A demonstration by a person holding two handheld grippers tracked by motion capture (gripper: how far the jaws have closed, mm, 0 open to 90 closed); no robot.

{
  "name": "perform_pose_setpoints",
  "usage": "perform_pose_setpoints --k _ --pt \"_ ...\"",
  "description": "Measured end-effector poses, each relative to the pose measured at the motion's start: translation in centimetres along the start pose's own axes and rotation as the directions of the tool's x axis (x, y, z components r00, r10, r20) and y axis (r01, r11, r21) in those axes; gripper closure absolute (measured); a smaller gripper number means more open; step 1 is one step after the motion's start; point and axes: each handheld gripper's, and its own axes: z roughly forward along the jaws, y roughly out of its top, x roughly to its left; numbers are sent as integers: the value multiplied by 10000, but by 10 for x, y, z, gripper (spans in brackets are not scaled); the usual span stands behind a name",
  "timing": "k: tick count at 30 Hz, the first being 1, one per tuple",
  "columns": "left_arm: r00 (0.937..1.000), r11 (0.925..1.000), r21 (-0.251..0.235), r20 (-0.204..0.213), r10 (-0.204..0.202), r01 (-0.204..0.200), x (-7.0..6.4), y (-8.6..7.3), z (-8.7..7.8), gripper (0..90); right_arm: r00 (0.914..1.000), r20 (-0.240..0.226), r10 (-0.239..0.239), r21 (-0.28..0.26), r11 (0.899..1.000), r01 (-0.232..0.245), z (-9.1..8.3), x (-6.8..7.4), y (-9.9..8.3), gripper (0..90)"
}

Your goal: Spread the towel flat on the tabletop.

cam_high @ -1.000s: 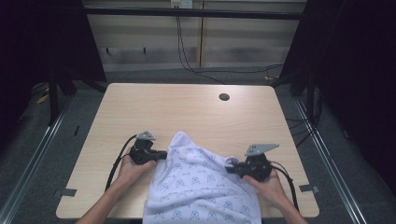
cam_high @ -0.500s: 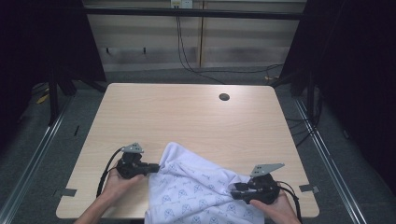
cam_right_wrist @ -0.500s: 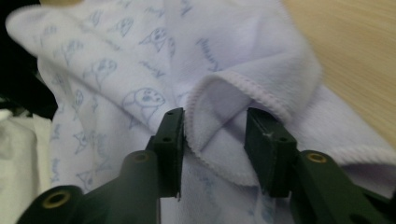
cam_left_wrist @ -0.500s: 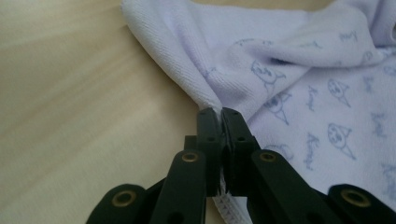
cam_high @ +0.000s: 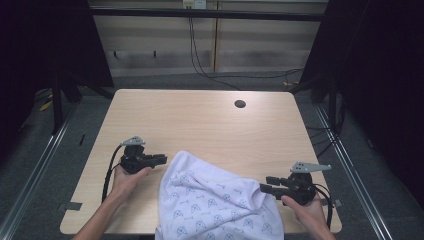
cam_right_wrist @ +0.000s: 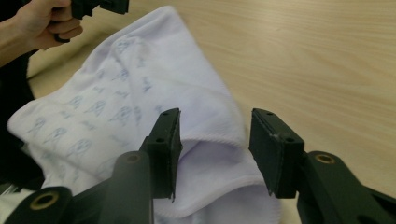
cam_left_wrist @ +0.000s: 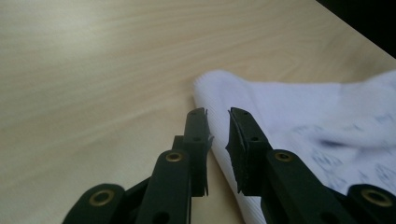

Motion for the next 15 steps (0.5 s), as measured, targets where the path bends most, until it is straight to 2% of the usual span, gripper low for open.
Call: perform_pose_setpoints --k 2,3,4,7,10,13,15 --pt "9993 9999 127 -385 19 -14 5 4 11 771 9995 305 82 -8 10000 -82 6 -7 3 557" --pt "9990 9997 146 -396 -193 199 6 4 16 770 9990 404 175 62 9998 -177 11 -11 4 564" --pt "9991 9991 358 -370 -197 211 7 5 21 761 9988 444 215 136 9997 -221 16 -15 6 563" --pt "9989 9968 759 -372 273 -244 -1 5 32 727 9984 558 104 508 9986 -132 28 -19 8 546" --pt "9985 9936 989 112 545 -553 -7 3 36 690 9985 545 -25 920 9958 -25 37 -18 3 514" --pt "9955 9895 1146 463 833 -881 -20 0 39 636 9996 278 -112 1107 9938 81 41 -13 -2 495" --pt "9926 9872 1198 736 967 -1051 -26 -1 41 600 9993 61 -363 1338 9904 351 46 -9 -4 488"
